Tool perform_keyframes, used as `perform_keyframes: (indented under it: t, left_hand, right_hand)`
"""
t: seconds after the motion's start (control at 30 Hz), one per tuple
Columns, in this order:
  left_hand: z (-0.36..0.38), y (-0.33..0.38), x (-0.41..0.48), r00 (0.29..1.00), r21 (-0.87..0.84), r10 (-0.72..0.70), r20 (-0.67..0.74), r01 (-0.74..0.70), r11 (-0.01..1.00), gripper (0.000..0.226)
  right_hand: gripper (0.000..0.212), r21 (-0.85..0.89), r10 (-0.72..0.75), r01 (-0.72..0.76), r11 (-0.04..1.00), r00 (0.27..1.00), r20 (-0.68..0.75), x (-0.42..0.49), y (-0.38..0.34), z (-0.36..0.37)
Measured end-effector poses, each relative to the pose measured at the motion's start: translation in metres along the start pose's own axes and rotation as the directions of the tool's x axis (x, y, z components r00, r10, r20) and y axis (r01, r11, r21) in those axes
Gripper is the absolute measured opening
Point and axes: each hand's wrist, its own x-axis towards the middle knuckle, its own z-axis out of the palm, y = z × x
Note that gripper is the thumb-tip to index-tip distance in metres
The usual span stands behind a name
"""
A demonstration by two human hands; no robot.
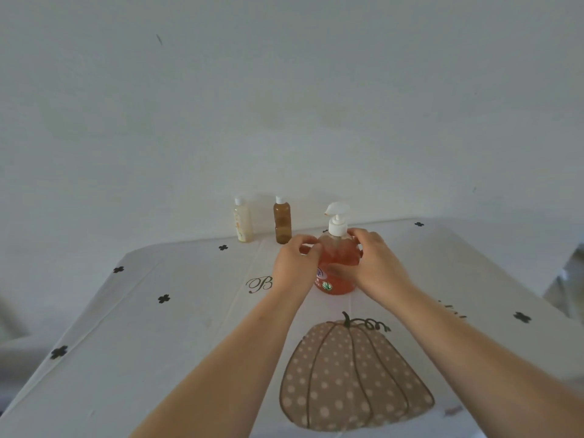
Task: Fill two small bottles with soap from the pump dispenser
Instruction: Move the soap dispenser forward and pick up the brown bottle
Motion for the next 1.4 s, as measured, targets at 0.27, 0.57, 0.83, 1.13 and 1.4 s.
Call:
perform_keyframes:
  t: [0.27,0.57,0.83,1.13,1.4]
  left_hand:
    - [0.017,0.015,0.011,0.988,-0.033,-0.056,0.147,0.061,0.998,0.031]
    - [-0.003,-0.001,0.028,0.993,-0.105,-0.089,0.083,0.097,0.99,0.035]
    - [-0.043,-0.022,0.058,0.987,-0.17,-0.162,-0.018,0.156,0.973,0.041]
    - [-0.054,-0.031,0.097,0.983,-0.141,-0.158,0.091,0.169,0.975,0.052]
    - [-0.047,-0.027,0.117,0.977,-0.078,-0.112,0.181,0.128,0.989,0.045]
  right_hand:
    - [0.085,-0.06,0.095,-0.102,0.993,0.989,-0.109,0.011,0.012,-0.004]
    - [0.034,0.029,-0.092,0.117,0.993,0.888,-0.451,-0.008,-0.002,0.002]
    - [0.043,-0.007,-0.187,0.187,0.982,0.98,-0.062,0.011,-0.04,0.037]
    - [0.064,0.172,0.13,-0.155,0.973,0.98,0.147,0.081,-0.073,0.075]
    - [0.055,0.15,0.164,-0.2,0.968,0.961,0.224,0.104,-0.073,0.083]
